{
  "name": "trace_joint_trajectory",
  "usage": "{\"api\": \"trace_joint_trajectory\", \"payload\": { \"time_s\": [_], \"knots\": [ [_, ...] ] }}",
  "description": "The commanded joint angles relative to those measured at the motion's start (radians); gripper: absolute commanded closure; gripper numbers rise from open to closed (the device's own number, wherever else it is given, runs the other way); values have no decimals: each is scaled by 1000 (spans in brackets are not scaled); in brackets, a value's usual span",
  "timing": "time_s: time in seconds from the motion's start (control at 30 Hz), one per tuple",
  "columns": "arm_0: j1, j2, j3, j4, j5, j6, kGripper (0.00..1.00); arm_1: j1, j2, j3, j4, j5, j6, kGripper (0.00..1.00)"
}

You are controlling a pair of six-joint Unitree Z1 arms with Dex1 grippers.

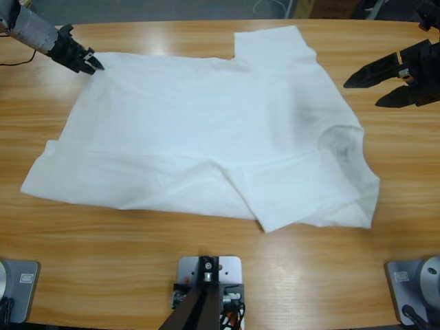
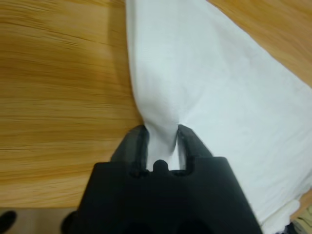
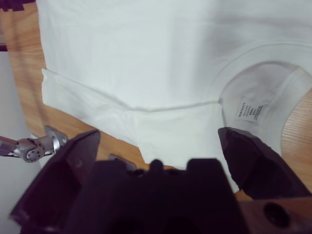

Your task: Fold clothes

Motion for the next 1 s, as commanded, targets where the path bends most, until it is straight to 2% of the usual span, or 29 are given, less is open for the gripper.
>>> {"api": "trace_joint_trajectory", "payload": {
  "time_s": [0.03, 0.2, 0.3, 0.47, 0.57, 0.63, 0.73, 0.87, 1.0],
  "knots": [
    [15, 79, -1, 23, -28, 15, 1000, -22, 13, -5, 1, 19, -23, 4],
    [26, 64, -2, 31, -72, 28, 1000, -93, 9, -14, -1, 46, -52, 4],
    [34, 47, -9, 32, -105, 28, 1000, -129, 16, -11, -30, 73, -120, 4],
    [36, 19, -8, 55, -103, 53, 1000, -137, 62, 9, -222, 103, -201, 4],
    [37, 18, -8, 96, -104, 81, 1000, -137, 134, 11, -392, 104, -203, 4],
    [37, 17, -7, 125, -105, 102, 1000, -137, 242, -13, -476, 103, -205, 4],
    [38, 14, -7, 154, -103, 122, 1000, -139, 402, -97, -481, 106, -250, 4],
    [38, 8, -23, 155, -105, 123, 1000, -149, 498, -188, -524, 102, -273, 5],
    [34, 10, -35, 155, -105, 123, 1000, -179, 572, -279, -523, 57, -282, 9]
  ]
}}
